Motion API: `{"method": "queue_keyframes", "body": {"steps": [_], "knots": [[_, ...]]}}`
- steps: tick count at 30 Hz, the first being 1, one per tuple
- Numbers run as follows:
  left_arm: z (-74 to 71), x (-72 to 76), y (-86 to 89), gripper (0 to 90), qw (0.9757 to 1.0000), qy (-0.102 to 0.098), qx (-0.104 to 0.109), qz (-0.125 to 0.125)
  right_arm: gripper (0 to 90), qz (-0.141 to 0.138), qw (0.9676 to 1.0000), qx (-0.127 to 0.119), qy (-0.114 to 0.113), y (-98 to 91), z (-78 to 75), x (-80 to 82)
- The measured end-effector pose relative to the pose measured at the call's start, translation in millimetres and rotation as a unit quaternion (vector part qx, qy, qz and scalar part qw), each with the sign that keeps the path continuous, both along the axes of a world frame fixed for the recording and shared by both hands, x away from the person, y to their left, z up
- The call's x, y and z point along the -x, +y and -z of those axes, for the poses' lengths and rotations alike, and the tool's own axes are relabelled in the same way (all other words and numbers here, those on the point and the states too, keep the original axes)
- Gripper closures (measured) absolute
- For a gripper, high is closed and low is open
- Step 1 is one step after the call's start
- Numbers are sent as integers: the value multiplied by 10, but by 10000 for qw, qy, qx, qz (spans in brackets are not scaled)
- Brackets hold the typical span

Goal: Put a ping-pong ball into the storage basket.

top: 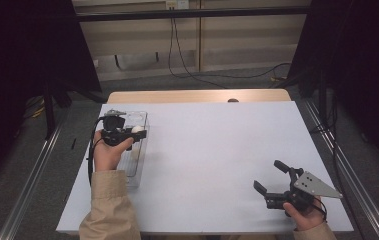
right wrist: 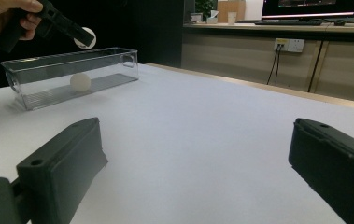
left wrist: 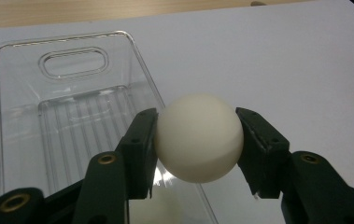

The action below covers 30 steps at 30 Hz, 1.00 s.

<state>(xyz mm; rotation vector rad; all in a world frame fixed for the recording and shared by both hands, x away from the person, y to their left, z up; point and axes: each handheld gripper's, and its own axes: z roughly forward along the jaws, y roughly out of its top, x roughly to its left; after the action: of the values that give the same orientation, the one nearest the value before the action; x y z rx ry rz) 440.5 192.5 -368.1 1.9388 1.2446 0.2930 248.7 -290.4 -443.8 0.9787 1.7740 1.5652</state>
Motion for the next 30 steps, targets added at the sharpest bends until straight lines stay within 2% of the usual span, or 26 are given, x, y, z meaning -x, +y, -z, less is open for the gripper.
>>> {"method": "queue_keyframes", "body": {"steps": [14, 30], "knots": [[44, -6, 101, 511, 9996, -20, -106, -242, 25, -15, 10000, 11, -8, 3, 0, 0], [69, 1, 162, 511, 9988, -100, -316, -367, 26, -45, 10000, 20, -18, 11, -3, 6]]}}
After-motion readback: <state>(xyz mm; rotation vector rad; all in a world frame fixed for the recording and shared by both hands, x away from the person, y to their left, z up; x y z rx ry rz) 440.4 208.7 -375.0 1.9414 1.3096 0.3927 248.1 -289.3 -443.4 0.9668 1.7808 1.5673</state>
